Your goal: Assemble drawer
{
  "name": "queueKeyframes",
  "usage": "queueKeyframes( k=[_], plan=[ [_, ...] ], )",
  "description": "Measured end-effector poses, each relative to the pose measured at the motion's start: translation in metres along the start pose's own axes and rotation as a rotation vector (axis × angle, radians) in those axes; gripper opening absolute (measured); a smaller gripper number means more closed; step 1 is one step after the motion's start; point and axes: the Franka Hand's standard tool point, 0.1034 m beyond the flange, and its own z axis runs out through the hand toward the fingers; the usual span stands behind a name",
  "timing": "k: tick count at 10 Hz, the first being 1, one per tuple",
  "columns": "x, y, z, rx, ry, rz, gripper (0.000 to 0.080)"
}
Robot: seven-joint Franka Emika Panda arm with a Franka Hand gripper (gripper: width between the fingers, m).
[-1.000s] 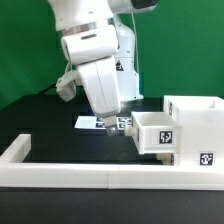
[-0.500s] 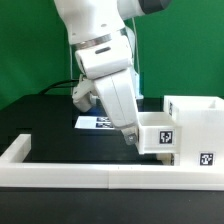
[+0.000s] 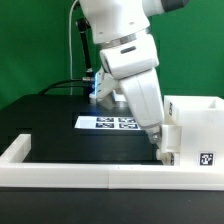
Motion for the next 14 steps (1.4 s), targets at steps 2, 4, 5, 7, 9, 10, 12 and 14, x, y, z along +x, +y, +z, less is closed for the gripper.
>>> queueKeyframes(
  k=[2,4,5,7,9,10,12,14],
  plan=[
    [-0.003,0.000,0.000,0.000,0.000,0.003,0.0649],
    [-0.002,-0.001,0.002,0.002,0.001,0.001,0.0649],
    [0.003,-0.002,0.006,0.007,0.006,-0.013,0.0649],
    [0.012,-0.001,0.008,0.001,0.008,-0.018,0.0649],
    [0.011,-0.001,0.008,0.001,-0.003,-0.026,0.0649],
    [0.005,-0.001,0.006,0.003,-0.003,-0.035,0.0649],
    [-0.032,-0.002,-0.006,0.015,-0.009,-0.023,0.0649],
    [-0.039,0.000,-0.010,0.007,-0.010,-0.004,0.0649]
  ],
)
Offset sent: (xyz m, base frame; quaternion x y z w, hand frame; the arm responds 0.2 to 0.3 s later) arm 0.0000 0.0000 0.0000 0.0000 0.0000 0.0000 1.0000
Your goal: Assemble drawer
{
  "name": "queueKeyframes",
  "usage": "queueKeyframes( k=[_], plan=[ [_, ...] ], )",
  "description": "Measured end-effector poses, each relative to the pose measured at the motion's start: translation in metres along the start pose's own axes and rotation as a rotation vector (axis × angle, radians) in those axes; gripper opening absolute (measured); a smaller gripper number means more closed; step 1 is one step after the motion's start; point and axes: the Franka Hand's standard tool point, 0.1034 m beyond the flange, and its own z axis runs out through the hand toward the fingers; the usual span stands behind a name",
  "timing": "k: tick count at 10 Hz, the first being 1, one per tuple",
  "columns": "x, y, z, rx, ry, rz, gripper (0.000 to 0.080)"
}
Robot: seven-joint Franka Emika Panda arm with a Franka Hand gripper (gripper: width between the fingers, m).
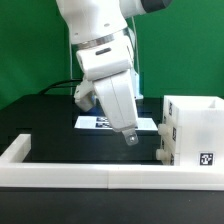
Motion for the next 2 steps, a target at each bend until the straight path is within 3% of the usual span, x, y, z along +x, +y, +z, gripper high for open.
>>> queueKeyframes(
  k=[2],
  plan=[
    [-0.0002,-0.0003,0.0008,0.001,0.000,0.000,0.0649]
  ],
)
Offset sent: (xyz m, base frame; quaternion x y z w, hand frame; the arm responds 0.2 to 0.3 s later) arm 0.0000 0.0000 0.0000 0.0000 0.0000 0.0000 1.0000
